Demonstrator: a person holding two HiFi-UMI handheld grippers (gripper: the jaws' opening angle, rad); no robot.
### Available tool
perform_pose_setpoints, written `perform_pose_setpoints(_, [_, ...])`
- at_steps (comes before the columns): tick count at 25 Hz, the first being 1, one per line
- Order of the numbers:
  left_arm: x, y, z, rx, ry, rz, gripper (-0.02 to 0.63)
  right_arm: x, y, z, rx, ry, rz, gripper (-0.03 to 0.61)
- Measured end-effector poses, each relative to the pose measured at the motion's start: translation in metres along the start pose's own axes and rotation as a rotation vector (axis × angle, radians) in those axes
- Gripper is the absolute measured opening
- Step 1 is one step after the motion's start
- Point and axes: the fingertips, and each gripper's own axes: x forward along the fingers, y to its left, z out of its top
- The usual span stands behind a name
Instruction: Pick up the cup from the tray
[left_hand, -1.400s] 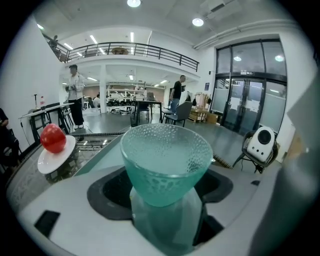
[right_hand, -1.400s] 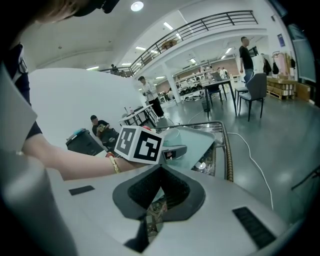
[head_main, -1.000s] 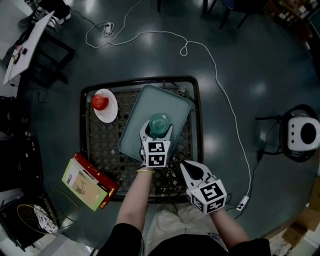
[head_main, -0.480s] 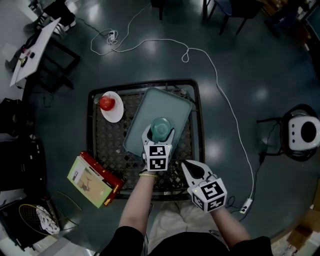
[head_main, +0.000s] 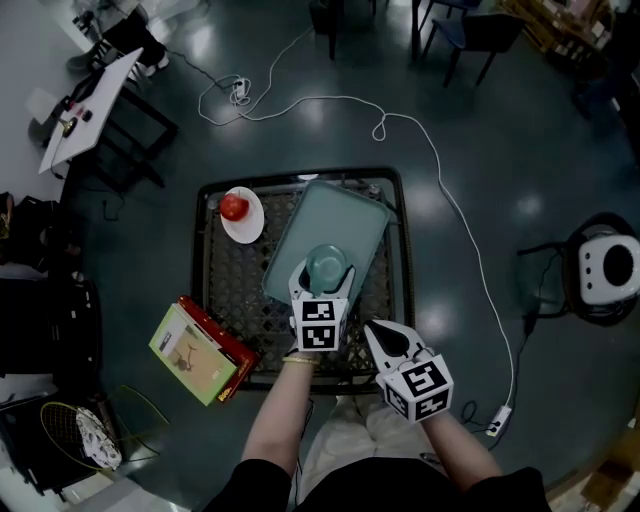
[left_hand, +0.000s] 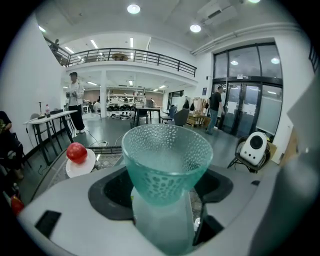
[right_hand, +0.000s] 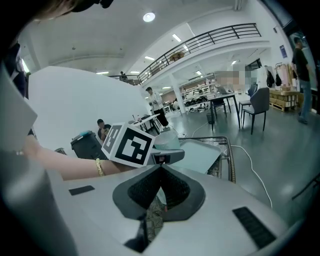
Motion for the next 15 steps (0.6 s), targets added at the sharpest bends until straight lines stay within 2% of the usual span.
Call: perform_pose_setpoints(15, [-0.086, -0.028, 0.006, 0.002, -0.016, -0.024, 0.360, -0.034, 0.030, 0.000, -0.053, -0.044, 0.008, 0.005])
